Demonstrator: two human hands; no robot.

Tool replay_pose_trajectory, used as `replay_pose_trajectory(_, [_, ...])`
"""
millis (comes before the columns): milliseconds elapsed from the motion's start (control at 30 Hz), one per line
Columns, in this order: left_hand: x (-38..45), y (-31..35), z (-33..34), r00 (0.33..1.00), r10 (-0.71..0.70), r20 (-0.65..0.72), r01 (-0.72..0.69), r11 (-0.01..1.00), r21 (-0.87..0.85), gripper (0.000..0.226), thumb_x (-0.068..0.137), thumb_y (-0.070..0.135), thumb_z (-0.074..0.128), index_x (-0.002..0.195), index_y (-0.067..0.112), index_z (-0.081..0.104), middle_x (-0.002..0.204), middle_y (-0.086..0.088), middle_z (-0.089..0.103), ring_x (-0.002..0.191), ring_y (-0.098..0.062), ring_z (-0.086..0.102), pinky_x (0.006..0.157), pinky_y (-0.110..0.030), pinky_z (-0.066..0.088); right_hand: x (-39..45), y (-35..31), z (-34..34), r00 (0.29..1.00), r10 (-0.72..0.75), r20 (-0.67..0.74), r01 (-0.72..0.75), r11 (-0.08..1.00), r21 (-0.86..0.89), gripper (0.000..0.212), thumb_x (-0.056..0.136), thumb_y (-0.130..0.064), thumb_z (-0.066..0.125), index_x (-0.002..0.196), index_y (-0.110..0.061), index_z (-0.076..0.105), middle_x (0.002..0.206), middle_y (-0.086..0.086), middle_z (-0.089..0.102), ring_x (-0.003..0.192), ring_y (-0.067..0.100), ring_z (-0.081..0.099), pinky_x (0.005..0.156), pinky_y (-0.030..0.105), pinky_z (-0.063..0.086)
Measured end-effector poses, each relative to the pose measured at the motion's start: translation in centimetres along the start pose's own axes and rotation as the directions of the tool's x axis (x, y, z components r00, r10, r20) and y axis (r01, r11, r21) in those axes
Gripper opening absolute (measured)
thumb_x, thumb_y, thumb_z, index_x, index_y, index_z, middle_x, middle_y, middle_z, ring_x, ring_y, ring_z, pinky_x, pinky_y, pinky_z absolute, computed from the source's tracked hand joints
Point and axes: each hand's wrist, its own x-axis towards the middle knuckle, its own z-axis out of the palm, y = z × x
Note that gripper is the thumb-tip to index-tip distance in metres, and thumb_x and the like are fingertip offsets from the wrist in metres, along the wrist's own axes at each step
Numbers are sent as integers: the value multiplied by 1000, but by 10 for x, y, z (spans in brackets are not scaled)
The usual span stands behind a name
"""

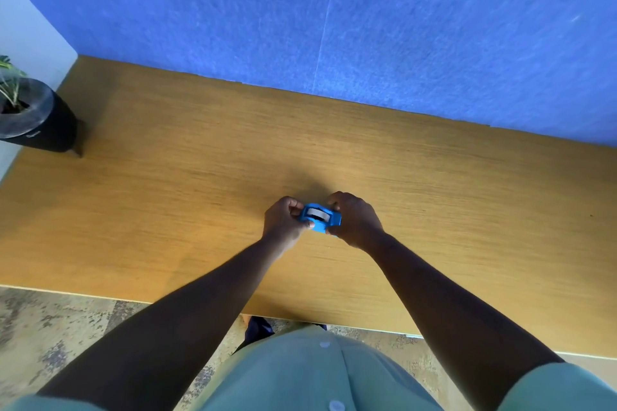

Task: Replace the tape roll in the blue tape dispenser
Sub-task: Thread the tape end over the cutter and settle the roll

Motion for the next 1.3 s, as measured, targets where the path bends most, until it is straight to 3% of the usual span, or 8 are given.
replay_pose_trajectory(300, [6, 5, 8, 990, 110, 87, -101, 990, -103, 23, 85, -5, 74, 106, 6, 76, 107, -5, 78, 102, -16, 74, 74, -14, 57, -25, -18, 35, 952, 307, 8, -291, 895, 339, 79, 52, -74, 80, 96, -11, 63, 77, -1, 72, 69, 19, 71, 45, 30, 41])
replay_pose_trajectory(467, [16, 7, 15, 974, 119, 194, -105, 991, -77, 30, 91, -10, 61, 98, 13, 80, 112, 3, 78, 109, -11, 72, 84, -15, 58, -29, -8, 36, 934, 320, 158, -348, 724, 596, 46, 70, -40, 94, 62, -13, 58, 58, 1, 74, 73, 27, 80, 67, 36, 56])
replay_pose_trajectory(567, [21, 12, 14, 952, 137, 275, -143, 990, 3, 41, 92, -13, 51, 96, 14, 82, 120, 1, 77, 116, -9, 69, 97, -20, 55, -35, -2, 36, 922, 314, 227, -377, 590, 714, 31, 76, -17, 93, 79, 3, 69, 79, 17, 80, 76, 26, 81, 89, 47, 64])
replay_pose_trajectory(800, [27, 23, 12, 886, 138, 443, -198, 976, 94, 49, 99, -12, 38, 108, 10, 81, 134, 1, 71, 128, -8, 62, 110, -19, 44, -46, -11, 39, 917, 285, 278, -385, 464, 798, 11, 88, 5, 77, 98, 2, 72, 94, 17, 79, 85, 28, 81, 77, 37, 67])
replay_pose_trajectory(1000, [18, 16, 8, 927, 174, 334, -177, 984, -23, 46, 94, -15, 39, 114, 8, 73, 124, -6, 74, 120, -17, 67, 94, -17, 51, -42, 0, 29, 902, 377, 209, -420, 659, 624, 12, 88, -18, 75, 84, -7, 76, 80, 12, 81, 73, 22, 79, 74, 44, 66])
replay_pose_trajectory(1133, [5, -4, 2, 953, 227, 199, -238, 971, 34, 31, 88, 3, 65, 113, 20, 67, 119, 1, 71, 111, -14, 68, 96, -32, 57, -35, 7, 5, 877, 461, -138, -381, 840, 387, 15, 84, -26, 63, 76, -14, 67, 71, -2, 70, 69, 22, 63, 62, 33, 50])
replay_pose_trajectory(1200, [-1, -14, 0, 939, 260, 223, -287, 953, 99, 44, 81, 12, 77, 122, 20, 63, 122, 3, 68, 109, -11, 66, 94, -33, 58, -31, 6, -4, 905, 355, -233, -228, 870, 438, 2, 85, -23, 68, 85, -25, 68, 81, -10, 68, 74, 14, 62, 66, 27, 44])
replay_pose_trajectory(1300, [-7, -23, 3, 912, 332, 242, -386, 895, 225, 73, 72, 27, 91, 135, 20, 54, 128, 6, 58, 110, -9, 60, 92, -26, 55, -20, 2, -10, 977, 78, -201, -6, 941, 339, 24, 91, -28, 73, 115, -32, 73, 108, -7, 67, 87, 8, 68, 74, 30, 55])
